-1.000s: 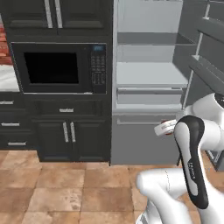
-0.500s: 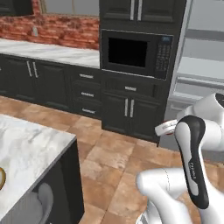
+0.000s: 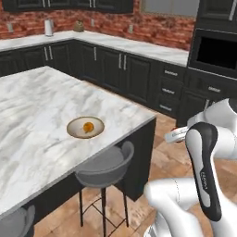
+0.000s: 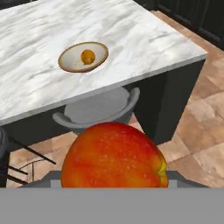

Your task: Retrieve the orange and apple from the fridge and place them into the bowl on the dining table.

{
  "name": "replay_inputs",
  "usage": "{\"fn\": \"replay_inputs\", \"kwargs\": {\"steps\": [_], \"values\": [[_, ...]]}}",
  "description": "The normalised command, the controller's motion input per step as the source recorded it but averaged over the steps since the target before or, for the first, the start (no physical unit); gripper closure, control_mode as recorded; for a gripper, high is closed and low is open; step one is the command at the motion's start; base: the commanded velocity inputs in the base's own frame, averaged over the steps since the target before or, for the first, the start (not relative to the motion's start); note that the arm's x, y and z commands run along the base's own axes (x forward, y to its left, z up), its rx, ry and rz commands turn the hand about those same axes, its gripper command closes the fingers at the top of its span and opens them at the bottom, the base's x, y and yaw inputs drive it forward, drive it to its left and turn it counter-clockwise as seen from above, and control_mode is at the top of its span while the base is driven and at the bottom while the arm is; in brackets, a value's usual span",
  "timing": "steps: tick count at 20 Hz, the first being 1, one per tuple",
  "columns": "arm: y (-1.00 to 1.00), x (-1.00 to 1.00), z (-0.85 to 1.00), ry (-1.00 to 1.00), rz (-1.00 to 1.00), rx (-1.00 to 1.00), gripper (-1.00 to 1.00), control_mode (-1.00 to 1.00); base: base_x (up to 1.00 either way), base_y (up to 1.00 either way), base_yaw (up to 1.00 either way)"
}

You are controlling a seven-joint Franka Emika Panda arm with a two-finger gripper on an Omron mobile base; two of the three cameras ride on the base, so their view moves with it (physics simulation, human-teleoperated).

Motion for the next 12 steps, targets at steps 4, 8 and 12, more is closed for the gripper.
{"fn": "replay_inputs", "kwargs": {"steps": [4,8,12], "values": [[0.0,0.0,0.0,0.0,0.0,0.0,1.0,1.0,0.01,0.8,0.64],[0.0,0.0,0.0,0.0,0.0,0.0,1.0,1.0,0.83,0.15,0.51],[0.0,0.0,0.0,0.0,0.0,0.0,1.0,1.0,0.88,-0.46,0.27]]}}
